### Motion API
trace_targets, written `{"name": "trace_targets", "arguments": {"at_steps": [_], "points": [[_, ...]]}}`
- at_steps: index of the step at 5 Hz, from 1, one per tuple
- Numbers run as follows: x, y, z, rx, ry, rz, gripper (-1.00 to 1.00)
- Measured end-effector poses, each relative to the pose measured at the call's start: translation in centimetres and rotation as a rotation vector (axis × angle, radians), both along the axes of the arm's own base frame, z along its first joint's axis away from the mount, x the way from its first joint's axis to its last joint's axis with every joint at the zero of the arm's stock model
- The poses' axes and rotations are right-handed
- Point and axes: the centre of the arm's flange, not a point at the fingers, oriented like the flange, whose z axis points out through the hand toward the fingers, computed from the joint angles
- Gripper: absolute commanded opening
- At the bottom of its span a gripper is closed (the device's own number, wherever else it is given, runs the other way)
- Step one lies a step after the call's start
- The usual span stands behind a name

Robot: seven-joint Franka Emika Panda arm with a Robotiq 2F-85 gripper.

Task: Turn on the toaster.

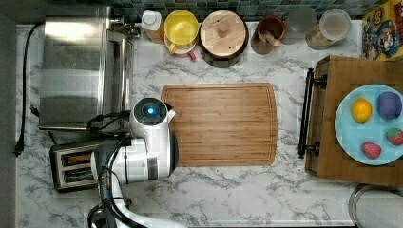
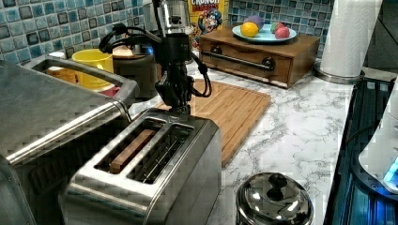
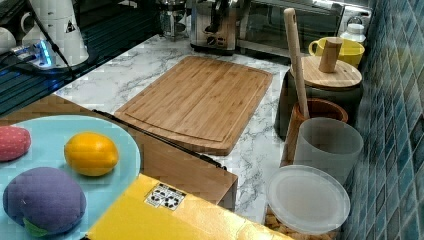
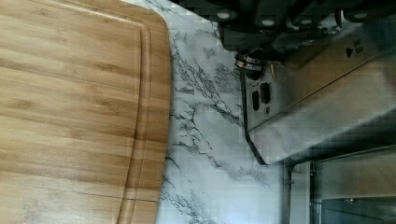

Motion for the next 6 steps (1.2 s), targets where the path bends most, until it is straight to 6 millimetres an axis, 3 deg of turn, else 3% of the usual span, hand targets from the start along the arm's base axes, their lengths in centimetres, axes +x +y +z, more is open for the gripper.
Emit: {"name": "trace_targets", "arguments": {"at_steps": [6], "points": [[-0.11,0.76,0.27,-0.023,-0.019,0.032,-1.00]]}}
